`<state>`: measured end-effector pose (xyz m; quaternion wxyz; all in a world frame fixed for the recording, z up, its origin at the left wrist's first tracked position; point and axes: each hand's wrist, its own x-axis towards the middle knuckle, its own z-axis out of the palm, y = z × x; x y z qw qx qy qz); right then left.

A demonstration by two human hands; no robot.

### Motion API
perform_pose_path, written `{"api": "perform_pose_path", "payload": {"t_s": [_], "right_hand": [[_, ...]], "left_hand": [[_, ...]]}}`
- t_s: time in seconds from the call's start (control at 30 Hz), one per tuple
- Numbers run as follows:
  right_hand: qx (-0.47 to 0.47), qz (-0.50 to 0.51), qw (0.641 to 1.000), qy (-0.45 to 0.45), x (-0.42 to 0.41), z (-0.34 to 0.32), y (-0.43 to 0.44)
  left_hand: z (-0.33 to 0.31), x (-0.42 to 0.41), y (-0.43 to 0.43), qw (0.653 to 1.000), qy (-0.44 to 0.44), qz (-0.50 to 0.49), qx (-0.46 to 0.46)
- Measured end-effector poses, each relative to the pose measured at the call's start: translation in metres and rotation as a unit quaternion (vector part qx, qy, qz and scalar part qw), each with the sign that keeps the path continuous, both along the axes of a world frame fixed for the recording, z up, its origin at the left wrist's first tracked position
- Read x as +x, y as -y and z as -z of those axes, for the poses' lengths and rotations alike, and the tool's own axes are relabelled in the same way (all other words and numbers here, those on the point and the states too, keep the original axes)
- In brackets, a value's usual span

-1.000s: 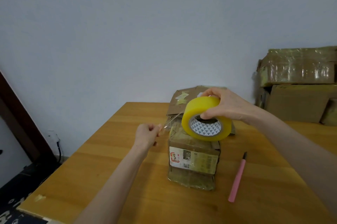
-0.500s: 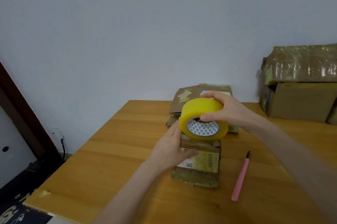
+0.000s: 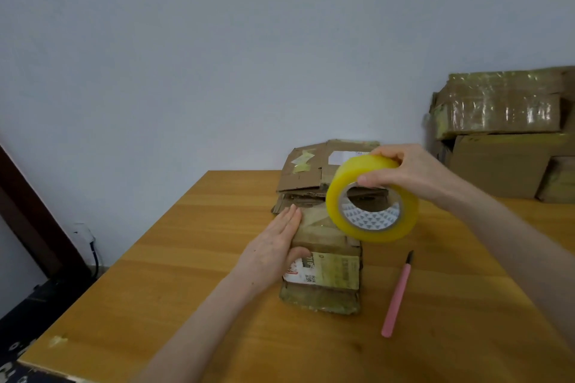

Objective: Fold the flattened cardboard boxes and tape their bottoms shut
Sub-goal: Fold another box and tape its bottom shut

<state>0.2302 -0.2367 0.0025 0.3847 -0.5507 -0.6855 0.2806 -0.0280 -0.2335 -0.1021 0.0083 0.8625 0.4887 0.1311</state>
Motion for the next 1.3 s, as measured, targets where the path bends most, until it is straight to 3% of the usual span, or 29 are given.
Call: {"api": "perform_pose_path", "payload": {"t_s": [0.33, 0.77, 1.03, 1.2, 1.27, 1.3], "right_hand": [[-0.034, -0.002, 0.998, 0.058, 0.025, 0.002, 0.009], [-0.061, -0.021, 0.994, 0.093, 0.043, 0.022, 0.011], [-0.067, 0.01, 0.996, -0.066, 0.026, 0.071, 0.019], [-0.043, -0.01, 0.996, -0.074, -0.003, 0.08, 0.01], [-0.041, -0.018, 0.997, -0.058, 0.0, 0.087, 0.01], [-0.045, -0.023, 0.997, -0.05, 0.002, 0.09, 0.01]], "left_hand": [[-0.003, 0.007, 0.002, 0.996, 0.047, -0.014, -0.079], [0.0, 0.008, 0.003, 0.995, 0.052, -0.031, -0.082], [0.0, -0.014, 0.009, 0.993, 0.111, -0.035, -0.03], [0.002, -0.041, 0.008, 0.978, 0.186, -0.071, -0.067], [-0.002, -0.039, 0.008, 0.984, 0.123, -0.1, -0.081], [-0.007, -0.035, 0.009, 0.99, 0.035, -0.12, -0.066]]}}
